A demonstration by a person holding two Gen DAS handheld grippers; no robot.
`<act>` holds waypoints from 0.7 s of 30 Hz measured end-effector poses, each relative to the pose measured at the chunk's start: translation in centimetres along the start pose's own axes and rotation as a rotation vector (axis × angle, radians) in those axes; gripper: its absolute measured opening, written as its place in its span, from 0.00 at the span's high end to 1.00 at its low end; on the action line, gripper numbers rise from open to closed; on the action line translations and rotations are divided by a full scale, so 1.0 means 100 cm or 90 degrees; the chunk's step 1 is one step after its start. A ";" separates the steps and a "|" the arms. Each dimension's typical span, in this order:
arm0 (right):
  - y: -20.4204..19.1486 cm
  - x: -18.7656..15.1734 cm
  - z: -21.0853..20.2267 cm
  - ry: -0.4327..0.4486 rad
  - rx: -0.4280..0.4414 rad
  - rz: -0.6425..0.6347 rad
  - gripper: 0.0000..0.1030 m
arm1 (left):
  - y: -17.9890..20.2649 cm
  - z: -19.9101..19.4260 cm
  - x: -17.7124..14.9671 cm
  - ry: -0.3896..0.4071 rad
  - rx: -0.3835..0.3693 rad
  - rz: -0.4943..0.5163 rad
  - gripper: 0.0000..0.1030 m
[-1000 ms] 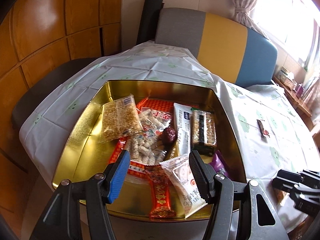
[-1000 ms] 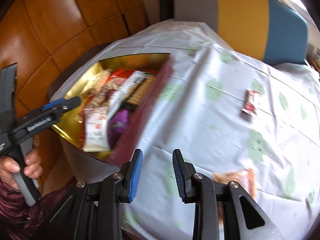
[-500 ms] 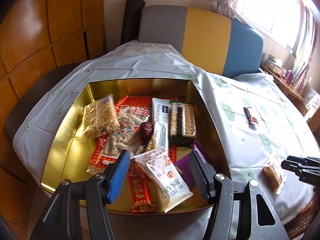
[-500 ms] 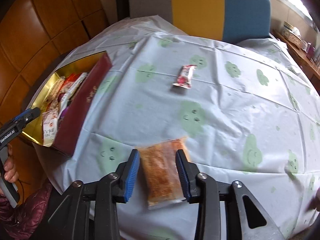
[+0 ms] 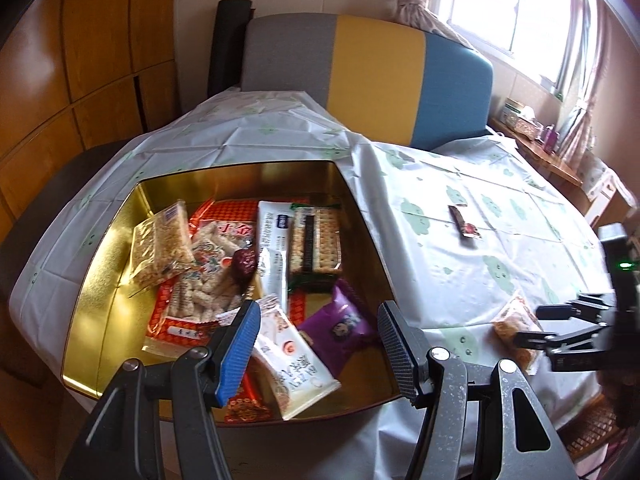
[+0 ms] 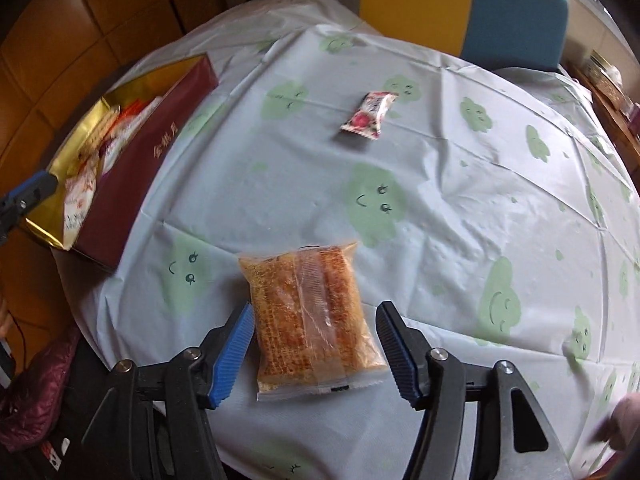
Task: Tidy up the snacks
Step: 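Move the right tool to the orange pastry pack while the left approaches the pink floral bar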
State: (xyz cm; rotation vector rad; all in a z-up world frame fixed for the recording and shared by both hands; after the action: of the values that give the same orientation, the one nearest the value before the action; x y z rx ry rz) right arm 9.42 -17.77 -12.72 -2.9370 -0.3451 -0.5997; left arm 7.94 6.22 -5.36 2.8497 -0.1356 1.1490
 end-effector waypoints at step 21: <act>0.117 0.035 0.026 -0.050 -0.117 0.110 0.39 | 0.079 0.016 0.030 -0.015 -0.053 0.098 0.40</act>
State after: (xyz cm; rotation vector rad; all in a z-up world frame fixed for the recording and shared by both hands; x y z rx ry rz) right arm 16.46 -27.96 -14.60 -3.1275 -0.0437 -0.5199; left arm 10.33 -1.90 -4.20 2.8208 -0.4011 1.1079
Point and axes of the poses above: each gripper's, at about its wrist camera, not at the fingertips, and z roughly the way its jaws point, y to its right, x to its top, the point moved 6 cm from there along z, roughly the way its jaws point, and after that the axes turned 5 degrees about z, right-handed, at the moved point
